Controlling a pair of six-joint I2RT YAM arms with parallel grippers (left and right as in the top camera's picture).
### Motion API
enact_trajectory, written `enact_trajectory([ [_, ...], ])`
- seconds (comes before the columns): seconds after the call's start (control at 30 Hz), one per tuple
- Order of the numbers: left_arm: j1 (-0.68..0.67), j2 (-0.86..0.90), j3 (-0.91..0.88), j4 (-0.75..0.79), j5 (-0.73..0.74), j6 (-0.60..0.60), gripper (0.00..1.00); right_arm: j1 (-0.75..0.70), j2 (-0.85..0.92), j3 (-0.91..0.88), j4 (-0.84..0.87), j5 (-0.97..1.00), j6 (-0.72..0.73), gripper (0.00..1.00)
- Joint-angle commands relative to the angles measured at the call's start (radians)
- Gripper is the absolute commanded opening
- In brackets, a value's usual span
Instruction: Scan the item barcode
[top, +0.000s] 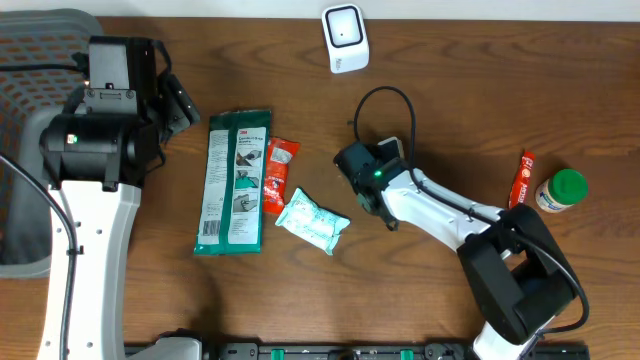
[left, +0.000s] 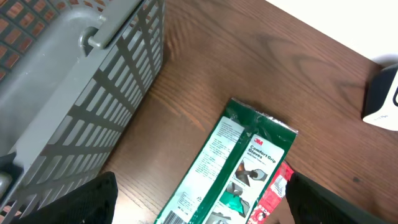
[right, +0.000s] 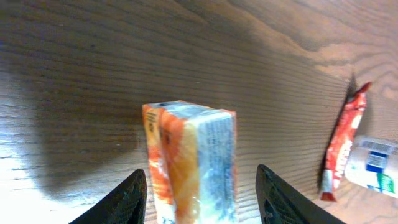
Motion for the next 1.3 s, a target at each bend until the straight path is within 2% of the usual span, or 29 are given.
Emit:
enact_trajectory([
  [0.0, 0.004, 0.003, 0.016, -0.003, -0.013, 0.002, 0.87, -0.027, -0.002, 0.002, 0.011, -0.064, 0.021, 0.52],
  [0.27, 0.004, 0.003, 0.016, -0.003, -0.013, 0.002, 0.87, -0.108, -0.09, 0.073, -0.023, -0.228, 0.019, 0.53],
  [0.33, 0.004, 0.003, 0.016, -0.003, -0.013, 0.002, 0.87, -0.139, -0.124, 0.084, -0.037, -0.274, 0.016, 0.57],
  [0.5, 0.004, 0.003, 0.016, -0.003, -0.013, 0.002, 0.87, -0.234, -0.177, 0.084, -0.051, -0.547, -0.071, 0.62],
  [0.6, 0.004, 0.003, 0.016, -0.003, -0.013, 0.002, 0.87, -0.277, -0.172, 0.079, -0.055, -0.681, -0.116, 0.6],
  [0.8, 0.004, 0.003, 0.016, -0.003, -0.013, 0.002, 0.87, -0.282, -0.146, 0.078, -0.069, -0.682, -0.13, 0.56],
  [1.0, 0.004, 0.003, 0.016, -0.003, -0.013, 0.002, 0.86, -0.275, -0.141, 0.071, -0.075, -0.597, -0.13, 0.58],
  [1.27, 0.004, 0.003, 0.016, -0.003, -0.013, 0.002, 0.87, -0.275, -0.125, 0.05, -0.077, -0.591, -0.13, 0.61],
])
